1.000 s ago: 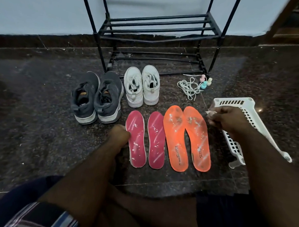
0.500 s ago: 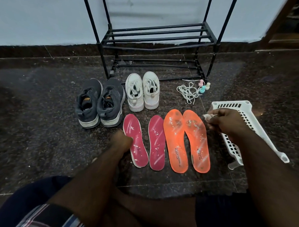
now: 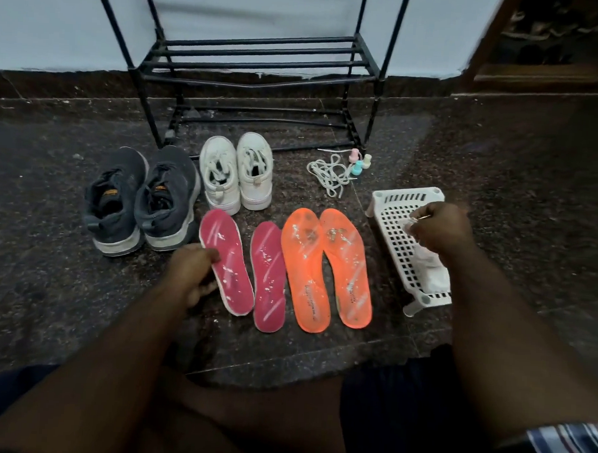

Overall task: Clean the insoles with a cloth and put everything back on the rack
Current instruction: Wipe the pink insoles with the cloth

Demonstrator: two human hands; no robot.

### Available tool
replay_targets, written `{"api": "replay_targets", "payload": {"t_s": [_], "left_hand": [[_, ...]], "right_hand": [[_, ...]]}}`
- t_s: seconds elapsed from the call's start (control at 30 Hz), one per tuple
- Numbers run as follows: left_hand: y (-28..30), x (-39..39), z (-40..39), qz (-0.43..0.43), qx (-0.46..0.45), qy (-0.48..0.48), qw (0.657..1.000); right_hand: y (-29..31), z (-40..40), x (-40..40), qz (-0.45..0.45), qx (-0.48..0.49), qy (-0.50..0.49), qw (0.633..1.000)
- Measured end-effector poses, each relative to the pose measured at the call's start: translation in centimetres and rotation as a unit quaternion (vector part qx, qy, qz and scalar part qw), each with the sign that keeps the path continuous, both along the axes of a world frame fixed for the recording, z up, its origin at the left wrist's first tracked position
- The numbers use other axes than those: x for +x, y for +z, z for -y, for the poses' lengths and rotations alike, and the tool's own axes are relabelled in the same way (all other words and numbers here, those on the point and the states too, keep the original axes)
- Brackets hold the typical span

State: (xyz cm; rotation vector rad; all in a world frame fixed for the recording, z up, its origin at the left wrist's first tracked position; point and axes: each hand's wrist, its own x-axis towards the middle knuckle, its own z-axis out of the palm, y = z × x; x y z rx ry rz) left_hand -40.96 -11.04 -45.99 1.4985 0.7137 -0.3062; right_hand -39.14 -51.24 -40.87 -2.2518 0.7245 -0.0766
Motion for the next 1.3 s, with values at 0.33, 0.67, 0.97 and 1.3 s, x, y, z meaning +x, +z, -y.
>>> {"api": "replay_targets", "payload": {"t_s": [0.33,0.67,0.97,1.3], "left_hand": [[1.4,-1.0,4.3,0.037,-0.123,-0.104,0.986],[0.9,-0.8,4.9,0.039,-0.117,-0.121,0.985],[1.2,-1.0,5.4,0.024,-0.168,-0.123,0.978],[1.9,-1.2,4.9,0.009,-0.207,-0.105,0.973]], "right_hand": [[-0.9,-0.9,-0.9,-0.064,-0.134,0.066,0.987],[-3.0,0.6,1.1,-0.159,-0.182,0.042,0.969],[0.4,4.3,-1.9,-0.223,-0.076,0.062,0.970],[0.9,3.3,-1.6,-0.163,-0.061,0.006,0.985]]}}
